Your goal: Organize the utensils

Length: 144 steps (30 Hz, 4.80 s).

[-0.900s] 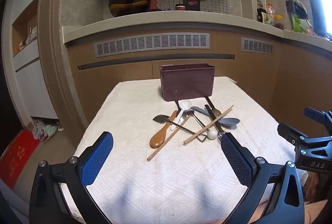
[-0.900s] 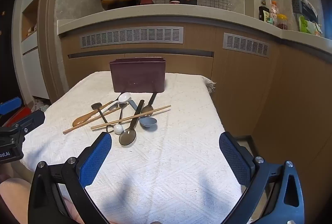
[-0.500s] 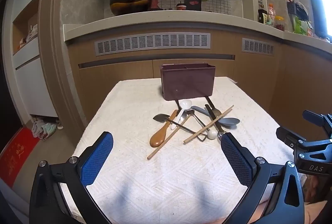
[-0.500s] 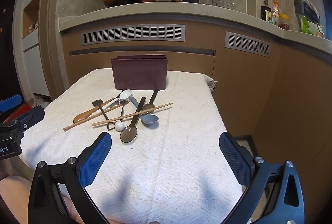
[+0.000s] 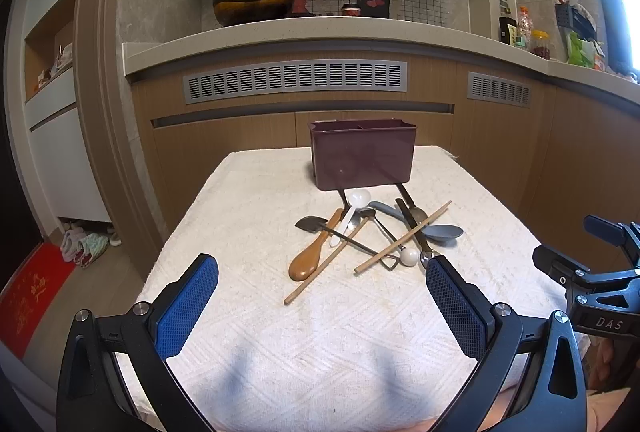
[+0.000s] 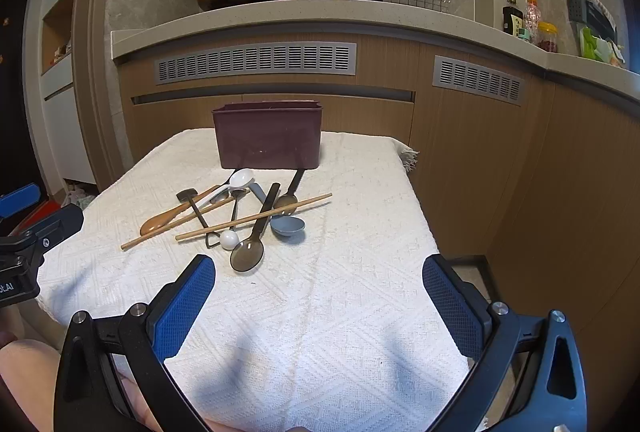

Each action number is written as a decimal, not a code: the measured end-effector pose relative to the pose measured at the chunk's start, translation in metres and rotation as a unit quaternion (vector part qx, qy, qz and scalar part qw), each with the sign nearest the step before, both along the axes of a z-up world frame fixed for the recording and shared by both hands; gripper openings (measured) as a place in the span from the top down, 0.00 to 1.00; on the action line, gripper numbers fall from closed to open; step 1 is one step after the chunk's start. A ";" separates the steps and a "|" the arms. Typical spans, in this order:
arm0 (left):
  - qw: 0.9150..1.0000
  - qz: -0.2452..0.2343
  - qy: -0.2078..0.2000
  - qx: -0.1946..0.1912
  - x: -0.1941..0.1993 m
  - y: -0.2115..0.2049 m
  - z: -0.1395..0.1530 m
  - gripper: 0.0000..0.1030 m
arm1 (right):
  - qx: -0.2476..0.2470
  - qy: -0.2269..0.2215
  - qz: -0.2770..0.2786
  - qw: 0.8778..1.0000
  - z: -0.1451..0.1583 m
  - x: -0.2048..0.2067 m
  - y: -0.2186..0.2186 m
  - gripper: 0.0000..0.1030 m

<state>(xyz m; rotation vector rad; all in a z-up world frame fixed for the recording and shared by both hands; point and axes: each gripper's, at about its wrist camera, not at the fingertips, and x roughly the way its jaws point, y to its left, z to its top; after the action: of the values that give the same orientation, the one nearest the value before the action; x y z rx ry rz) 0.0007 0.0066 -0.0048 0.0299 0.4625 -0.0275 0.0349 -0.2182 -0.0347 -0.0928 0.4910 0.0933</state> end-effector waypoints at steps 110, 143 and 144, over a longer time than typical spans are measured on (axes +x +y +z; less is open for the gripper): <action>0.948 -0.175 0.264 0.040 0.315 -0.049 -0.073 0.67 | -0.053 0.127 0.045 0.989 -0.040 0.182 0.002 0.07; 0.958 -0.044 0.232 -0.160 0.251 0.085 -0.065 0.70 | 0.010 0.287 0.158 0.945 -0.061 0.248 0.127 0.95; 0.957 -0.041 0.241 -0.158 0.255 0.080 -0.067 0.66 | 0.016 0.289 0.155 0.945 -0.061 0.243 0.119 0.95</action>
<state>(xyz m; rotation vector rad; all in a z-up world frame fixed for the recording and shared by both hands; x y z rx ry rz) 0.2557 0.0866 -0.0721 -0.2787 0.9403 -0.1945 0.2783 -0.0995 -0.0956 -0.1114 1.0599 0.4461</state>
